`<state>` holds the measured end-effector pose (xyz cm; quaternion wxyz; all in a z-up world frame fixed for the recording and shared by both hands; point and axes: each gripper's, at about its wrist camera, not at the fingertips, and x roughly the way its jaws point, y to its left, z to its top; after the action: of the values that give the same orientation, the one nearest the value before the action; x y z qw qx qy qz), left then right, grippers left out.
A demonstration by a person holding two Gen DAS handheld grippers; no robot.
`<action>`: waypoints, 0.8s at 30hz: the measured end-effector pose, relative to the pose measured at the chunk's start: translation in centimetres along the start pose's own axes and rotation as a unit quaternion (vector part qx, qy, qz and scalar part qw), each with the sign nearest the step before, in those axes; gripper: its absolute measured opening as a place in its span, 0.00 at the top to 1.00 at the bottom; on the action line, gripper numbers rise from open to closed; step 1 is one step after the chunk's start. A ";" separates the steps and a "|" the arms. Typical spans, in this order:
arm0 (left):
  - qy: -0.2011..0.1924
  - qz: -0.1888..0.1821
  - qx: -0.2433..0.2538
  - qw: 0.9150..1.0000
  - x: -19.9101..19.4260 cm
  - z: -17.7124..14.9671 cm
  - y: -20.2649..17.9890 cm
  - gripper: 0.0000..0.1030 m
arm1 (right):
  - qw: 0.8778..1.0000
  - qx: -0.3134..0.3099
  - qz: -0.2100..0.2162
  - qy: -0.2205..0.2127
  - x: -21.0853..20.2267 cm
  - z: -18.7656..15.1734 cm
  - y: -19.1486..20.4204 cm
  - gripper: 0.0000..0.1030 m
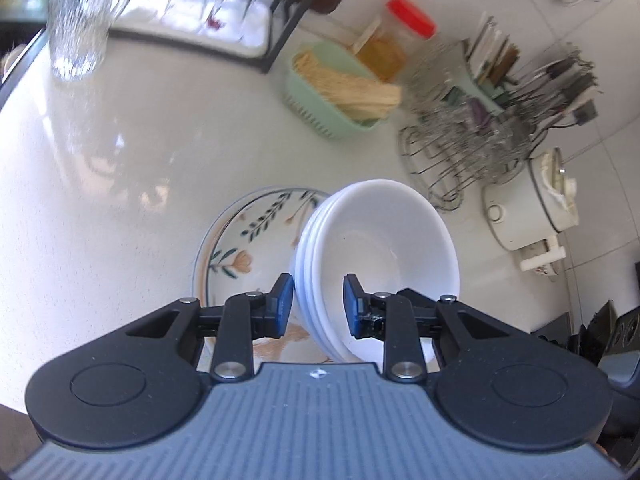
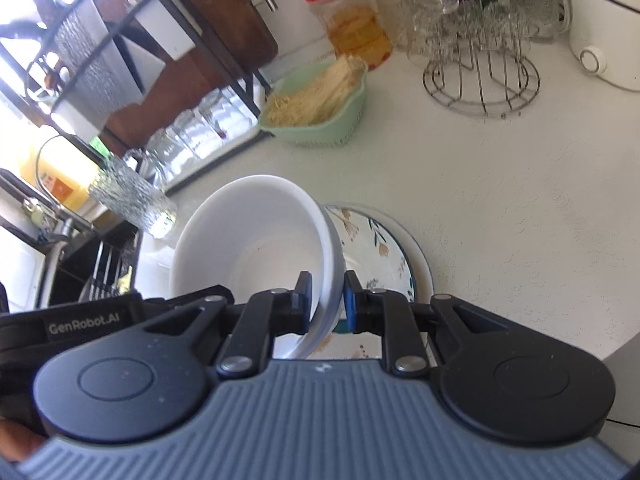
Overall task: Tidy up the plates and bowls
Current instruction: 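Lift the bowl stack with both grippers and carry it over the deer-print plates, then lower the bowl stack onto the deer-print plate stack with both grippers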
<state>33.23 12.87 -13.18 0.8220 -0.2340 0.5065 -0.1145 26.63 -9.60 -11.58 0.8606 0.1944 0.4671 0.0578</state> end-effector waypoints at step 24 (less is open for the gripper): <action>0.033 0.029 0.023 0.999 2.4 -1.3 1.5 0.65 | 1.000 -0.006 -0.016 -0.005 1.8 -0.3 -2.1 0.79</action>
<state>33.08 12.78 -16.31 0.8131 -0.1963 0.5368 -0.1102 27.21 -10.99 -13.96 0.8651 0.1822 0.4652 0.0455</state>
